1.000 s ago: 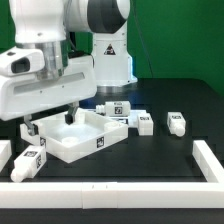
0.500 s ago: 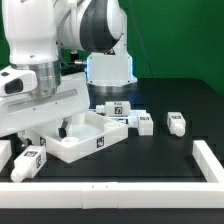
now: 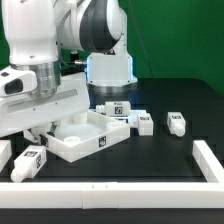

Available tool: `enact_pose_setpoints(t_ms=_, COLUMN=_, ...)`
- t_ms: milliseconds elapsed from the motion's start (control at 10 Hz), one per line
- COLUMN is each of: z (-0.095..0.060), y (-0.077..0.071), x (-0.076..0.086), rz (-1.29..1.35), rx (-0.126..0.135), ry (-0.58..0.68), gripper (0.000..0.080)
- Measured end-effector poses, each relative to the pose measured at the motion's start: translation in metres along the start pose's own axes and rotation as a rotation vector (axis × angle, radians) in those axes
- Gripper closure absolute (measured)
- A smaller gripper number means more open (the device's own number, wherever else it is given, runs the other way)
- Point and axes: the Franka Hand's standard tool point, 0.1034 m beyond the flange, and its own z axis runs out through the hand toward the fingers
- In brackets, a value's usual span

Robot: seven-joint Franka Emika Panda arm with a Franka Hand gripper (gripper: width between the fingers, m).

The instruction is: Assemble one leg

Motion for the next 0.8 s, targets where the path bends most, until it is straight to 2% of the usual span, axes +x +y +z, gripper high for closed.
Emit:
enact_pose_setpoints(t_ms=100, z=-0.002, y=0.001, x=0.001, rz=0.024, rx=-0.001, ry=0.001, gripper=0.0751)
enact_pose_setpoints(t_ms=200, z=-0.012, y=0.003, x=0.002, rz=0.072, rx=-0.007, ry=0.009, gripper=0.0751)
enact_pose_setpoints(t_ms=300, z=-0.022, y=0.003, x=0.004, rz=0.143, rx=-0.003, ry=0.013, gripper=0.0751)
enact_pose_setpoints(t_ms=400, z=-0.031, y=0.001, x=0.008, rz=0.209, rx=0.009, ry=0.012, gripper=0.0751)
enact_pose_setpoints(t_ms=500, z=-0.040, y=-0.008, x=0.017, rz=0.338, rx=0.053, ry=-0.012, gripper=0.0751)
enact_pose_setpoints(t_ms=600, z=-0.047, y=-0.015, x=0.039, rz=0.445, rx=0.052, ry=-0.015, gripper=0.0751)
enact_pose_setpoints(t_ms=700, z=-0.047, y=-0.027, x=0.064, rz=0.500, rx=0.044, ry=-0.015, gripper=0.0751)
enact_pose_setpoints(t_ms=800, z=-0.041, y=-0.033, x=0.088, rz=0.542, rx=0.038, ry=-0.014, gripper=0.0751)
